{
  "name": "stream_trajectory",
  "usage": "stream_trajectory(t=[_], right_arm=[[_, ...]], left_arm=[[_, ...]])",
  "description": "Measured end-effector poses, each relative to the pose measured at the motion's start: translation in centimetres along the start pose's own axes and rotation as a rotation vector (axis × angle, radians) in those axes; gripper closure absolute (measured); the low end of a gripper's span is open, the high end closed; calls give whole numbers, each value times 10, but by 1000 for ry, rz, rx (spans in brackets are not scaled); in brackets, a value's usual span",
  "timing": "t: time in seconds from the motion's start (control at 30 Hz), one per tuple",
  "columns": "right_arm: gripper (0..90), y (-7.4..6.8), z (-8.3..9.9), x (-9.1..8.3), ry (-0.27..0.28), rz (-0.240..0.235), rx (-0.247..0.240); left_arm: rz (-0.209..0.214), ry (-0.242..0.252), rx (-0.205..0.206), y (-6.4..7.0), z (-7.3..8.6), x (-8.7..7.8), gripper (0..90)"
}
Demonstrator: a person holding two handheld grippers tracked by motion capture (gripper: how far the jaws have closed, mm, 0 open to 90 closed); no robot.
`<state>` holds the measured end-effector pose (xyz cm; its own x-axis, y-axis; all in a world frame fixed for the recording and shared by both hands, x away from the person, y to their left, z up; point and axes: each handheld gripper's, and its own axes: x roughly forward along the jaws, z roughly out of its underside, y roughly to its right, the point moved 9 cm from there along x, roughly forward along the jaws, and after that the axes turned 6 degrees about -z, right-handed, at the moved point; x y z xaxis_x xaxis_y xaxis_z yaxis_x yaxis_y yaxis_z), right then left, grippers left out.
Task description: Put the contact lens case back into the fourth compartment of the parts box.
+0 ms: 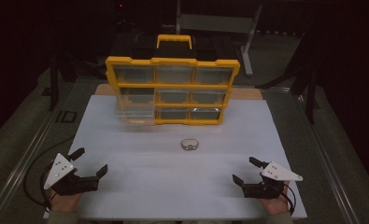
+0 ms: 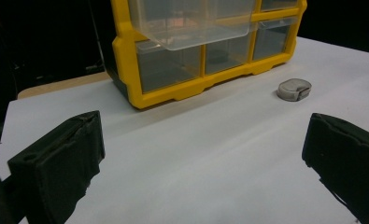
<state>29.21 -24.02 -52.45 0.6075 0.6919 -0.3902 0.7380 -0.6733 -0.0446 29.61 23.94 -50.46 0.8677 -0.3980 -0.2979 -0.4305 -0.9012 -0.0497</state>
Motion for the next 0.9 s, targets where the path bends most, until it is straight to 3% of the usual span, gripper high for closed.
stream_trajectory(t=[0.6, 0.9], right_arm=[[73, 2, 0, 2, 8, -11, 17], [73, 0, -15, 4, -6, -13, 14]], left_arm=[[-29, 7, -20, -4, 5, 3, 0], [-44, 20, -26, -3, 5, 4, 0]])
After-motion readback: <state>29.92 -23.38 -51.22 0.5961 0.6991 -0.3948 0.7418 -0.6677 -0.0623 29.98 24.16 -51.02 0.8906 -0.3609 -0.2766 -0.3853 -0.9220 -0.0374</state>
